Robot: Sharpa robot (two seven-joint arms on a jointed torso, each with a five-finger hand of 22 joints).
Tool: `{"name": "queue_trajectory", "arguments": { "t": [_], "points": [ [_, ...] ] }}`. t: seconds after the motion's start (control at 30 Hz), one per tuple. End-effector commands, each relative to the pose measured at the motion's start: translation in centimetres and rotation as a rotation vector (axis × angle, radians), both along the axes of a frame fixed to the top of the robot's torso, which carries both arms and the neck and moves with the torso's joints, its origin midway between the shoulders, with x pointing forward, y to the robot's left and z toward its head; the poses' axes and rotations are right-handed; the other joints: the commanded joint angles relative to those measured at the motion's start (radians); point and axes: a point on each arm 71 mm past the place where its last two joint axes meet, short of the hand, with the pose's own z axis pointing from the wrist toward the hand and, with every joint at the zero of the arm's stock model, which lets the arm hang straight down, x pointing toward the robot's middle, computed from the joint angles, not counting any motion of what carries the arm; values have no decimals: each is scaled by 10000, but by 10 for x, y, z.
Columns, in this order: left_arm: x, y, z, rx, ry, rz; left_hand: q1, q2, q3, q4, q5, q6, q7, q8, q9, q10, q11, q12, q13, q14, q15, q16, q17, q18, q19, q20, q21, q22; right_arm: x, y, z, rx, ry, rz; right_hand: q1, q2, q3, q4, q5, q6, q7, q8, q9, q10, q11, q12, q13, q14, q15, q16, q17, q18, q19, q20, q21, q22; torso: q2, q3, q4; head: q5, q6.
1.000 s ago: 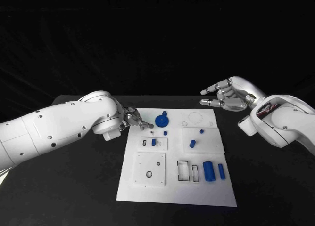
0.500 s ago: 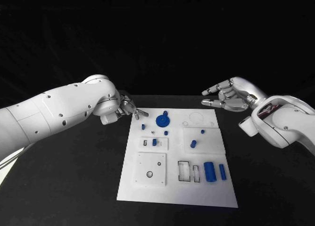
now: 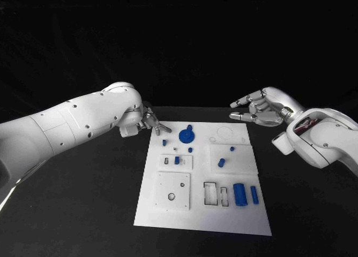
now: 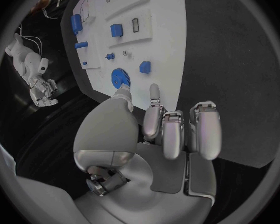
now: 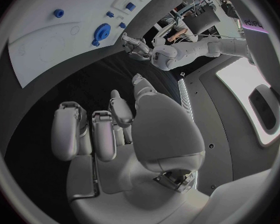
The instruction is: Assemble the parts on the task board
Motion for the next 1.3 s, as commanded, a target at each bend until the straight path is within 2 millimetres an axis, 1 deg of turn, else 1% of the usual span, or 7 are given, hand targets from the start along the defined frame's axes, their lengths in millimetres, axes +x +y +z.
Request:
{"name": "queue_trajectory", "arguments": {
  "t": [0.03,0.2,0.47,0.97,1.07,1.17,1.3],
  "points": [
    [0,-3,-1,481,108,-488,-29,66,-80,-11,-53,82,12,-13,-18,37,26,43,16,1050,27,30,2633,13,411,40,20,778,0,2,-1,-15,31,176,-37,39,-80,-1,55,-40,-18,41,10,-76,-2,-26,-1,805,21,-48,1614,91,-56,15,-63,-12,-5,8,5,-5,-21],
    [-1,-6,-4,659,244,-676,22,110,-97,-24,-63,143,-4,0,-44,51,13,63,35,1050,18,30,2633,8,418,35,33,801,0,3,-1,-13,40,193,-37,39,-80,-1,55,-40,-18,41,10,-76,-2,-26,-1,805,21,-48,1614,91,-56,15,-63,-12,-8,19,10,0,-47],
    [-3,-10,-6,884,402,-935,120,173,-104,-40,-62,205,-21,9,-80,62,-2,76,47,1050,6,30,2633,7,420,26,37,810,0,3,-2,-14,48,197,-30,47,-81,-1,60,-42,-18,41,10,-79,-2,-32,-6,803,20,-56,1605,92,-58,15,-67,-18,-16,25,1,12,-50],
    [-6,-16,-12,985,678,-1176,438,351,-27,-61,-45,299,-44,-4,-193,89,-25,99,67,1050,-18,30,2633,-1,431,1,58,852,1,4,-2,-12,57,218,-30,47,-81,-1,60,-42,-18,41,10,-79,-2,-32,-6,803,20,-56,1605,92,-58,15,-67,-18,-8,17,5,20,-35],
    [-6,-17,-13,933,669,-1166,470,391,-6,-59,-43,313,-47,-3,-207,96,-27,106,74,1050,-20,30,2633,-2,433,-1,61,859,1,4,-2,-11,59,225,-30,47,-81,-1,60,-42,-18,41,10,-79,-2,-32,-6,803,20,-56,1605,92,-58,15,-67,-18,-5,19,-4,24,-35],
    [-7,-19,-14,888,666,-1169,495,418,11,-60,-41,323,-50,-2,-216,101,-29,112,79,1050,-22,30,2633,-5,437,-3,69,871,1,5,-2,-10,60,233,-16,59,-84,-4,67,-42,-19,41,10,-76,-3,-27,-6,805,20,-50,1613,91,-56,14,-66,-15,3,11,-12,17,-32],
    [-7,-20,-14,851,664,-1182,533,459,35,-62,-39,337,-54,0,-230,107,-33,119,85,1050,-25,30,2633,-7,442,-6,76,884,1,5,-2,-9,62,242,-16,59,-84,-4,67,-42,-19,41,10,-76,-3,-27,-6,805,20,-50,1613,91,-56,14,-66,-15,-2,17,-4,16,-53]
  ]
}}
